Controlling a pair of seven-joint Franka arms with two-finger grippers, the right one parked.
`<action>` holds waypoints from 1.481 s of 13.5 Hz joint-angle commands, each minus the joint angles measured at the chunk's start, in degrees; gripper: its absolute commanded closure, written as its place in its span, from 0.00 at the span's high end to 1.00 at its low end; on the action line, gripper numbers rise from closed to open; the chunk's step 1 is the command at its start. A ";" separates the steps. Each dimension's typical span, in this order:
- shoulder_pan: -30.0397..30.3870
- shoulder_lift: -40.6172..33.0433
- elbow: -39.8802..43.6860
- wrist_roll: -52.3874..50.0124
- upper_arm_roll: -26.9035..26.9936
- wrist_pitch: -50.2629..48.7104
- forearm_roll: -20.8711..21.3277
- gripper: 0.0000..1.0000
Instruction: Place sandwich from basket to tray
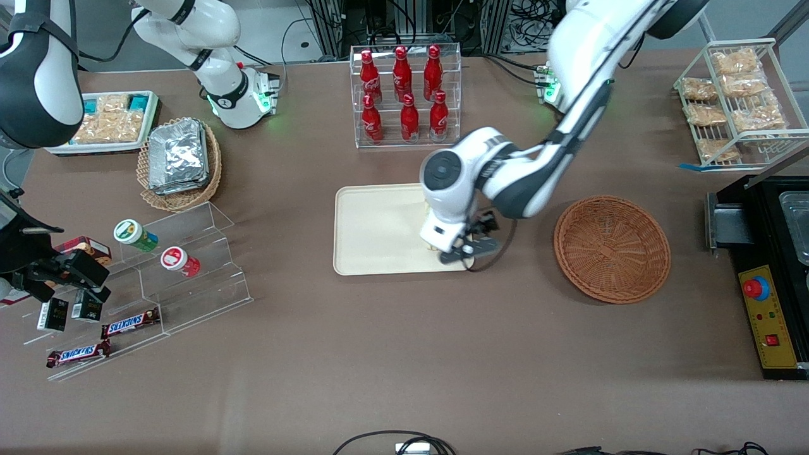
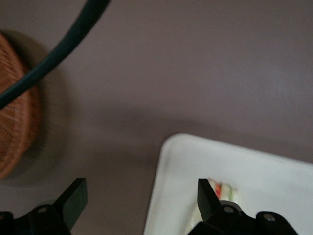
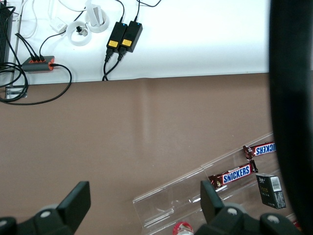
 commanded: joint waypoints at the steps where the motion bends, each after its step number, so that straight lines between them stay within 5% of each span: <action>1: 4.70 -5.15 -0.55 -0.09 -0.42 -3.20 -1.25 0.99; 4: 8.66 -7.62 -0.64 2.26 -0.51 -5.22 -1.25 0.99; 11: 19.11 -15.96 -0.55 20.53 -0.25 -10.67 -9.76 0.99; 15: 18.51 -22.55 -0.73 37.31 9.05 -15.59 -18.19 1.00; 20: 18.77 -28.18 -0.64 58.14 16.62 -21.84 -20.85 1.00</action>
